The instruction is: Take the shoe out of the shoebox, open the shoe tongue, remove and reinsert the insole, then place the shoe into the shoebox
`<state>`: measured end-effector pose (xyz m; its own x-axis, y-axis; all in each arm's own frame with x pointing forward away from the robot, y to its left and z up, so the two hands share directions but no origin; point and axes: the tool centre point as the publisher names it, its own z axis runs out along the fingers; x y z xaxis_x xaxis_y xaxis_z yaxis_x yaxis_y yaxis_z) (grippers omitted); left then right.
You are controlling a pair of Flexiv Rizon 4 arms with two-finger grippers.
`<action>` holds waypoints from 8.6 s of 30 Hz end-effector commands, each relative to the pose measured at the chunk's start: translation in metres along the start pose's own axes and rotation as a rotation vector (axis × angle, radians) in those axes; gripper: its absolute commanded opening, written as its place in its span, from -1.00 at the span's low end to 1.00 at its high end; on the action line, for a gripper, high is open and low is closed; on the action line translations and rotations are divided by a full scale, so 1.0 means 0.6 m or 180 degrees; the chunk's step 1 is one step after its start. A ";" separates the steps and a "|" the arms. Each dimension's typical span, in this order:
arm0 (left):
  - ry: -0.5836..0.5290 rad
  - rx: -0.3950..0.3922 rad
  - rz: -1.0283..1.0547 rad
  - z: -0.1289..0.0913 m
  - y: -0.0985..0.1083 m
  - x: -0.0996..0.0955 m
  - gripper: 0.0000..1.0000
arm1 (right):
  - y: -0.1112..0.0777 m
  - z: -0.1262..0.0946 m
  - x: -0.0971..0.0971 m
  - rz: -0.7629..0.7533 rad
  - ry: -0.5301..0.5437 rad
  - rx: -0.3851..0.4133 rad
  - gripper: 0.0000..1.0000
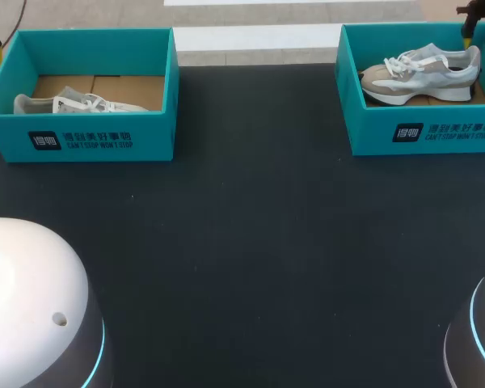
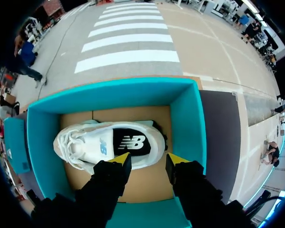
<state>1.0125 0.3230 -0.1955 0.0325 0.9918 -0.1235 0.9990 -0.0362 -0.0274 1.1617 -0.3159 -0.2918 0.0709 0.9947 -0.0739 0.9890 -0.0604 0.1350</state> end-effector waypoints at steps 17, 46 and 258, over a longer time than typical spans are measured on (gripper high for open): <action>0.0004 0.0004 0.0002 -0.001 0.000 0.001 1.00 | 0.018 0.093 -0.020 0.0038 -0.0146 0.0598 -0.09; 0.0004 0.0004 0.0002 -0.001 0.000 0.001 1.00 | 0.000 0.120 -0.020 -0.0014 -0.0339 0.0724 -1.00; 0.0004 0.0004 0.0002 -0.001 0.000 0.001 1.00 | -0.805 -0.020 0.626 0.0175 -0.0969 0.0641 -0.22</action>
<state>1.0126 0.3229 -0.1955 0.0325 0.9918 -0.1235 0.9990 -0.0362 -0.0276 0.7096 0.0888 -0.3733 0.1313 0.9193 -0.3711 0.9859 -0.1602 -0.0480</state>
